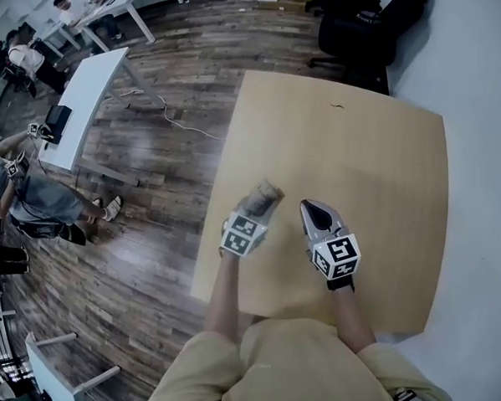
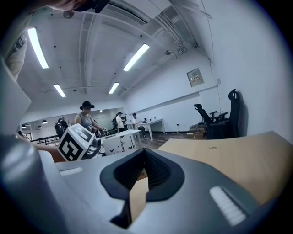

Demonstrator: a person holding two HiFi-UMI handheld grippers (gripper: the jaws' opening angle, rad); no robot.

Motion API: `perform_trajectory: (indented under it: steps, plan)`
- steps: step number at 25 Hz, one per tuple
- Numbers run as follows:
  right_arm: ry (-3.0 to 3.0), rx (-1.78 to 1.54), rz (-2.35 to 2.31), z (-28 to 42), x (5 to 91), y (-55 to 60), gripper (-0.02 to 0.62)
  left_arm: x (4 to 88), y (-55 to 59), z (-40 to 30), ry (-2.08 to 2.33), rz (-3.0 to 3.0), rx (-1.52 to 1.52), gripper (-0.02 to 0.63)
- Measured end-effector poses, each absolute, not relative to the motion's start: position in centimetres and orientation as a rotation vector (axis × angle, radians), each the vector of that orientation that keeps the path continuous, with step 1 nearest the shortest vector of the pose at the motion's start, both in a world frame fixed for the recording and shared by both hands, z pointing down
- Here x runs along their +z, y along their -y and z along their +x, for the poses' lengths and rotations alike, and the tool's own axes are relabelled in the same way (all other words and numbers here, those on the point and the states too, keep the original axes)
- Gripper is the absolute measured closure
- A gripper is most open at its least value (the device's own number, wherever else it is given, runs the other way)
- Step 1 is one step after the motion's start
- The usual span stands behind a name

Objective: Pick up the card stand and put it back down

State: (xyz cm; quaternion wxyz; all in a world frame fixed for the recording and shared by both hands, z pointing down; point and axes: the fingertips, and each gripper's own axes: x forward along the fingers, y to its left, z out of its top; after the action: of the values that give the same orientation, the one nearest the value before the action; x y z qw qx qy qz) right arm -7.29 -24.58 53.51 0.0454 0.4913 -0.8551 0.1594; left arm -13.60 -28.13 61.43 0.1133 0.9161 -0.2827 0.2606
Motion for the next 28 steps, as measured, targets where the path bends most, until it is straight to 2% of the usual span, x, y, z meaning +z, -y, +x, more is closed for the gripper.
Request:
perform_trajectory:
  steps: [10,19,28]
  plan:
    - [2.692,0.334,1.575,-1.9,47.5,16.4,0.591,50.2,18.8,-10.1,1.178,2.77,0.531,0.56]
    - [2.765,0.22,1.57,1.2,44.3,9.0,0.591,46.4,10.0,-7.5,1.428,2.784,0.32,0.561]
    - [2.828,0.204,1.56,1.3,43.8,5.4,0.591,44.2,5.4,-8.1,1.544,2.733,0.175,0.562]
